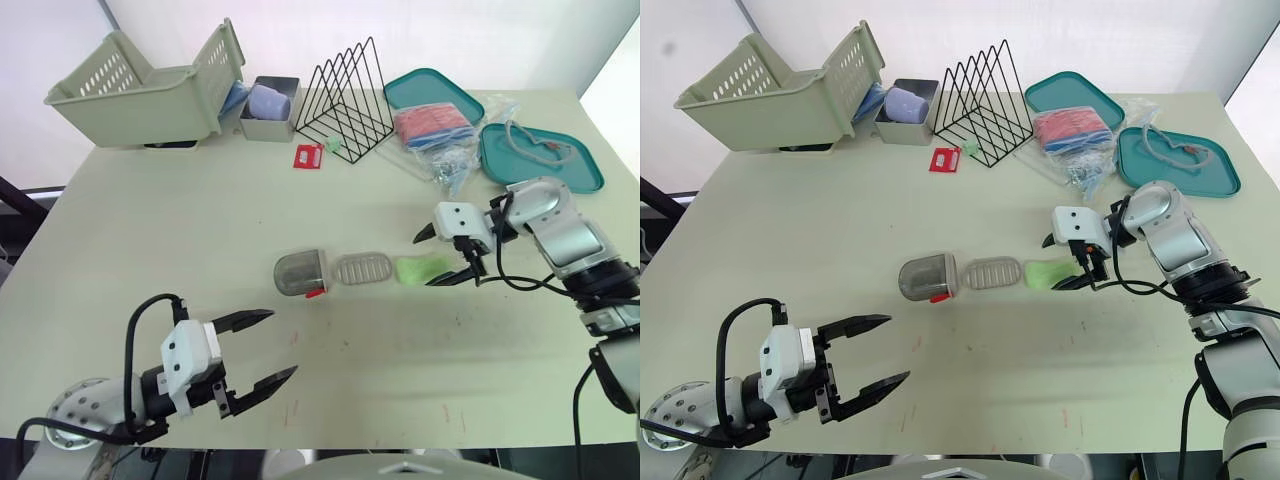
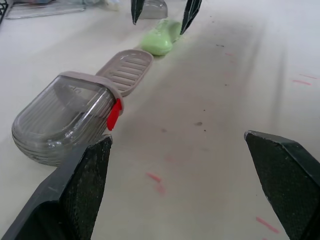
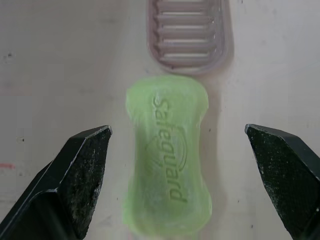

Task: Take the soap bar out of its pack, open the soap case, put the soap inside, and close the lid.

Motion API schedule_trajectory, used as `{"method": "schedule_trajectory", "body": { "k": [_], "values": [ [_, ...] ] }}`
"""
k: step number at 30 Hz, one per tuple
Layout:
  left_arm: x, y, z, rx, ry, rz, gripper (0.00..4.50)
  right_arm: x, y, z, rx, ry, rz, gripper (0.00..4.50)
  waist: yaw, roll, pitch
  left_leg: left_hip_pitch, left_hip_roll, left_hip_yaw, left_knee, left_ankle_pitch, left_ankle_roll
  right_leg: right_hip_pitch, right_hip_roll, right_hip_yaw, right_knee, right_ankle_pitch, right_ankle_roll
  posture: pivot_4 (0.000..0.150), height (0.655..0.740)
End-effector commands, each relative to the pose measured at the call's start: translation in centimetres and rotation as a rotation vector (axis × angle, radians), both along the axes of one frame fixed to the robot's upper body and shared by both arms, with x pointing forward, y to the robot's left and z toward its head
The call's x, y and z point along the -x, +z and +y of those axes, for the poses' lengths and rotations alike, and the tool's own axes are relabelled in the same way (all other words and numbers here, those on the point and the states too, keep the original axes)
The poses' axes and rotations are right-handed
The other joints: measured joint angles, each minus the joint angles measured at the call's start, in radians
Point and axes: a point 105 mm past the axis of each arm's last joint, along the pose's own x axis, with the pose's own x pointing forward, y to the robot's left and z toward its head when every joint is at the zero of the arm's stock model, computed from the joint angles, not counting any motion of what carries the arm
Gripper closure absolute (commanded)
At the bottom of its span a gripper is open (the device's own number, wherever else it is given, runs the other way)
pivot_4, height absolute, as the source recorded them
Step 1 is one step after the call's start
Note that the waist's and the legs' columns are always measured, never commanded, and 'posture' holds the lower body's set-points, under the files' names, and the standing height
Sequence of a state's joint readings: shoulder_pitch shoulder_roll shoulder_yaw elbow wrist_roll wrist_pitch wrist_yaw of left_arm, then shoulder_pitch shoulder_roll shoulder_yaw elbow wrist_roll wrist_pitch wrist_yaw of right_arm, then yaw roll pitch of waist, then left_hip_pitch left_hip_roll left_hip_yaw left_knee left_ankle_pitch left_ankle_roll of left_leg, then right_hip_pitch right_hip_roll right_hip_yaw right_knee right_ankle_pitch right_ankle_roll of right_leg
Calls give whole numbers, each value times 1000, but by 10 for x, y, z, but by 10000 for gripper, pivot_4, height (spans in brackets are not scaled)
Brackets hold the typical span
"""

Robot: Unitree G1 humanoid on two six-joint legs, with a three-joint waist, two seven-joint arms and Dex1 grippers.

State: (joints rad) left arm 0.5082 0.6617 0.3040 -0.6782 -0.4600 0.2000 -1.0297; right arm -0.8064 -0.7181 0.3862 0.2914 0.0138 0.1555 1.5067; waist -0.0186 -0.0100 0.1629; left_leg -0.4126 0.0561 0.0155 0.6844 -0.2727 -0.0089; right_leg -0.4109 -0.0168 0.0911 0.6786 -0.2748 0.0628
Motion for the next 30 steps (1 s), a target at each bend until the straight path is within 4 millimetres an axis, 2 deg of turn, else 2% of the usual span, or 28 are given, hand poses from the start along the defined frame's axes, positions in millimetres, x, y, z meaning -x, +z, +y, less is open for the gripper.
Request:
{"method": "schedule_trajectory", "body": {
  "k": [1,7,13,20,23,26,27,30],
  "values": [
    [-2,8,-1,22,-9,-22,92,0,9,1,-1,13,-28,0,0,0,0,0,0,0,0,0,0,0,0,0,0,0,0,1500,7400],
    [-2,8,-3,18,-26,-18,92,2,4,5,-1,17,-31,0,-1,0,0,0,0,0,0,0,0,0,0,0,0,0,0,1500,7400],
    [-3,9,-7,30,-18,-23,92,3,-9,6,21,8,-26,0,0,0,0,0,0,0,0,0,0,0,0,0,0,0,0,1500,7400],
    [-6,12,-11,31,-6,-33,92,1,-13,8,34,4,-38,0,0,0,0,0,0,0,0,0,0,0,0,0,0,0,0,1500,7400],
    [-8,13,-12,34,-2,-34,0,0,-11,8,27,-3,-44,7319,0,0,0,0,0,0,0,0,0,0,0,0,0,0,0,1500,7400],
    [-9,14,-12,34,-1,-32,0,-1,-9,9,24,-4,-46,24168,0,0,0,0,0,0,0,0,0,0,0,0,0,0,0,1500,7400],
    [-9,14,-12,33,-1,-32,0,-1,-9,9,26,-2,-47,28131,0,0,0,0,0,0,0,0,0,0,0,0,0,0,0,1500,7400],
    [-9,14,-11,33,1,-31,0,-1,-4,10,18,1,-53,28917,0,0,0,0,0,0,0,0,0,0,0,0,0,0,0,1500,7400]
  ]
}}
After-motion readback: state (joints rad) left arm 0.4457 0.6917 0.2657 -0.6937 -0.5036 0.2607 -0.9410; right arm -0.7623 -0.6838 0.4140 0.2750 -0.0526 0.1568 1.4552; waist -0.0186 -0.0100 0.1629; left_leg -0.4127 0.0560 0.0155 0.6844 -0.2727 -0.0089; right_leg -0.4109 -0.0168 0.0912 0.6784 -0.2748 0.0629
